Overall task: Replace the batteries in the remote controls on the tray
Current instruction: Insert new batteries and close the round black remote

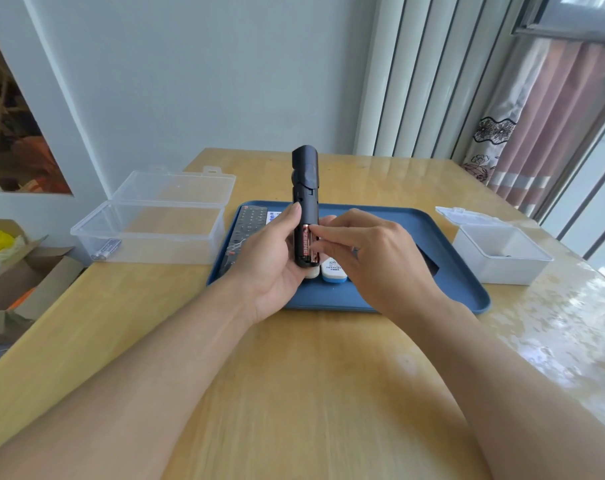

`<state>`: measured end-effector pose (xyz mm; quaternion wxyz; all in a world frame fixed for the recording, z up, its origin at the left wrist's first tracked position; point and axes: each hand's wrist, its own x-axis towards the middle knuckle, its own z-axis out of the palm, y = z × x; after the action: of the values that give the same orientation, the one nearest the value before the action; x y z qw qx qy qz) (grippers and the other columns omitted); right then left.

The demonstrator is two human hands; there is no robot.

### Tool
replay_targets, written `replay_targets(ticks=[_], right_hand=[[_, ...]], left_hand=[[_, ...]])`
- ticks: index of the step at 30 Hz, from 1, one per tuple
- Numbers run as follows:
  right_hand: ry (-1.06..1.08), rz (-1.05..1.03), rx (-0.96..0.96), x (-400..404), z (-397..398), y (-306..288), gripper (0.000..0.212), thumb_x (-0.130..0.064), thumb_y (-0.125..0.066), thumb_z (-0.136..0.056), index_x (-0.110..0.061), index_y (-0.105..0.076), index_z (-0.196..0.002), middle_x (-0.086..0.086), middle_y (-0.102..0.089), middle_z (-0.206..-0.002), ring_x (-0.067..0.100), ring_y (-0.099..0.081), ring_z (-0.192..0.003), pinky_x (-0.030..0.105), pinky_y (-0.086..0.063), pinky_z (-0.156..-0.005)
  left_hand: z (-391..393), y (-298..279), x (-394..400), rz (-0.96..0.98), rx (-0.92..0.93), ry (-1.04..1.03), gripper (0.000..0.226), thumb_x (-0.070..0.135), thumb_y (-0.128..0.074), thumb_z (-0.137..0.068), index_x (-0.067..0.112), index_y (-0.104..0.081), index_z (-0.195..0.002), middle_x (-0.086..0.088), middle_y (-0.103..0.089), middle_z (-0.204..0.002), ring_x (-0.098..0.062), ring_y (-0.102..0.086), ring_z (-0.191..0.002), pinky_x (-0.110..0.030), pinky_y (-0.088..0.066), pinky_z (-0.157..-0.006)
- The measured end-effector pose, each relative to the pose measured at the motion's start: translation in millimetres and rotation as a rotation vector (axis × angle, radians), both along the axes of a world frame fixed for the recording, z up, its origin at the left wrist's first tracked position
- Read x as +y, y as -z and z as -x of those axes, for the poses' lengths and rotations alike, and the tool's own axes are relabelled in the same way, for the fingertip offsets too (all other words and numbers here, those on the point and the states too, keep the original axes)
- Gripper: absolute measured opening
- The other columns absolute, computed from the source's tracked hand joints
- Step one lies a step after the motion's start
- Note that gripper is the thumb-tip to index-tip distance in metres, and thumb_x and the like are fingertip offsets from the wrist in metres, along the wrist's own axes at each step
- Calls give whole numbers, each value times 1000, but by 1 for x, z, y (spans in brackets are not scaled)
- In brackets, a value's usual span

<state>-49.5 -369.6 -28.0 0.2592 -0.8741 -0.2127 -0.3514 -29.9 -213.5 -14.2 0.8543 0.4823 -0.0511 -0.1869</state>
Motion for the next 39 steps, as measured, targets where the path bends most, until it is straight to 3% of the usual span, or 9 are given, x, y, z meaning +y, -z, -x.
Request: replay_targets(ticks=[4,9,13,19,24,28,31,36,39], right_hand=[[26,-9,-61,2,1,3,19,-33,-66,-93,-26,-79,-105,-7,-73,-97,16,-69,-77,41,-55,-54],[36,-2,-32,9,0,5,23,-32,-63,-93,-28,-79,-109,-6,-71,-95,22,-72,-86,41,-56,-56],[66,57,-29,14,5,6,26,-30,-59,-94,-29,-76,-114,-9,-69,-97,17,-69,-86,38,-55,-56],[50,-90,144,9,7,-6,7,-25,-70,-93,-23,-76,-96,-16,-61,-85,2,-54,-67,21,-44,-66],[51,-396,376,17,13,-10,15,-30,-81,-84,-22,-68,-87,-10,-70,-74,4,-58,-63,15,-46,-59],[8,-611,499,19,14,-12,23,-30,-84,-80,-21,-67,-92,-5,-75,-80,14,-67,-64,33,-60,-65],[-40,-684,576,21,16,-11,23,-23,-86,-79,-18,-69,-94,-1,-76,-80,10,-66,-63,26,-56,-63],[-183,-1122,679,13,15,-21,16,-21,-78,-86,-18,-75,-102,2,-77,-92,7,-64,-77,24,-48,-68],[-244,-1410,706,6,10,-27,15,-12,-65,-94,-14,-72,-108,0,-66,-80,13,-65,-74,24,-51,-65]], left_hand=[[-1,0,0,39,2,-13,47,35,-41,-108,4,-55,-140,-10,-70,-112,-13,-69,-81,-27,-55,-82],[-1,1,0,8,5,-25,48,34,-41,-109,1,-52,-142,-10,-68,-106,-15,-66,-72,-29,-50,-66],[-4,3,2,0,21,-51,46,33,-43,-108,1,-55,-139,-14,-68,-115,-20,-66,-92,-32,-52,-84],[-2,7,-2,-93,-81,-5,34,24,-43,-109,8,-62,-131,-2,-67,-92,-12,-61,-72,-22,-51,-61],[2,6,-2,-131,-148,19,35,25,-42,-109,13,-62,-135,0,-71,-101,-9,-65,-81,-18,-49,-64],[-1,6,-3,-79,-147,-30,33,25,-48,-107,16,-64,-134,-6,-64,-107,-21,-57,-95,-31,-45,-82],[-1,6,-4,-48,-121,-57,28,24,-48,-106,17,-66,-126,-7,-64,-105,-22,-57,-91,-36,-46,-80],[-4,1,0,9,-69,-91,32,30,-54,-103,11,-62,-129,-2,-73,-94,-18,-73,-95,-35,-54,-98],[-7,-4,4,40,-22,-131,34,34,-60,-100,7,-67,-119,-7,-73,-93,-25,-72,-104,-41,-54,-103]])
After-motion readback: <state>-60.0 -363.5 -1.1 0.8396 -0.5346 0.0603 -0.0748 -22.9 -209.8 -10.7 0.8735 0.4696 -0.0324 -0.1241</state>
